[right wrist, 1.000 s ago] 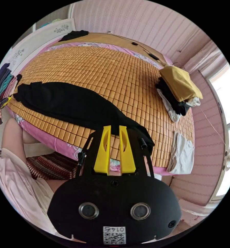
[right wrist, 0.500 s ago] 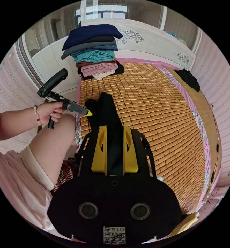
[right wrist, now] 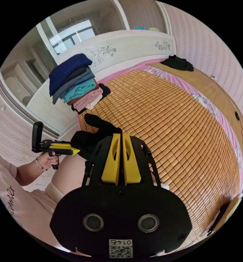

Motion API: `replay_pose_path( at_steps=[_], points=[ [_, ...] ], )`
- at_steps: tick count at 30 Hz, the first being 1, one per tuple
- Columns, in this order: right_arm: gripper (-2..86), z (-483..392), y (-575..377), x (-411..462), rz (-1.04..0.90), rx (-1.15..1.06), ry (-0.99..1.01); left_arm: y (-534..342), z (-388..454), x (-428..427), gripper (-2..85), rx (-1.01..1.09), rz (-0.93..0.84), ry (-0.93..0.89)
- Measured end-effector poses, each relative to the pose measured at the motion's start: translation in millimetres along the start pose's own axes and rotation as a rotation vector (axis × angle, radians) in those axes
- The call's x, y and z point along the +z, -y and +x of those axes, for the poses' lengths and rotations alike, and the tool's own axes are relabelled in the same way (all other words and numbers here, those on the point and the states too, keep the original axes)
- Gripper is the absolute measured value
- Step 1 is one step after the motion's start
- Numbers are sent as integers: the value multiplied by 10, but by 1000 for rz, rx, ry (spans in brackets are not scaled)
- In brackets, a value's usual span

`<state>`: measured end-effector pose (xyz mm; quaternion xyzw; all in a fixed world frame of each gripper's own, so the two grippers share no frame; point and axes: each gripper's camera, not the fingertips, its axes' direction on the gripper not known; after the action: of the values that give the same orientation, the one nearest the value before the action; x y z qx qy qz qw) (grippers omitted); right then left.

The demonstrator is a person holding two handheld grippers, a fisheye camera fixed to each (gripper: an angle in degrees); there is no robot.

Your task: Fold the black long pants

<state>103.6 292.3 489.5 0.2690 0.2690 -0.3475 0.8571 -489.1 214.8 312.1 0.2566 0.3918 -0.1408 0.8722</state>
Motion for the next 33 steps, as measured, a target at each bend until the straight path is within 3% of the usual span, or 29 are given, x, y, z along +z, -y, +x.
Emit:
replay_pose_path(
  at_steps=[5,9,11,13,16,18,20,24,28,31,33],
  points=[
    [-8,235,-1020,-1809,332,111,-87,-69,885,-177,-9,294,87,-180],
    [-8,225,-1920,-3242,562,203,-318,-85,1862,-116,-10,557,131,-426],
    [-8,90,-1947,-3956,647,158,-455,3,2395,-171,-10,675,186,-540],
    [-6,-150,-1693,-4575,744,39,-553,157,2988,-489,-10,788,352,-642],
    [-5,-309,-860,-5034,735,-120,-524,190,3331,-892,-10,850,555,-594],
    [-4,-69,-165,-4635,570,-152,-522,107,3324,-924,-10,831,639,-412],
    [-5,297,185,-3938,412,-98,-486,46,3170,-735,-10,758,614,-229],
    [-7,1069,203,-1805,77,94,-425,-65,2550,91,-10,558,267,52],
    [-9,1189,-29,-607,-61,168,-367,-236,1946,540,-10,397,62,127],
    [-9,1113,82,-216,-102,117,-342,-281,1681,529,-10,327,35,146],
    [-8,1019,423,-233,-56,52,-267,-237,1615,331,-9,319,107,198]
  ],
)
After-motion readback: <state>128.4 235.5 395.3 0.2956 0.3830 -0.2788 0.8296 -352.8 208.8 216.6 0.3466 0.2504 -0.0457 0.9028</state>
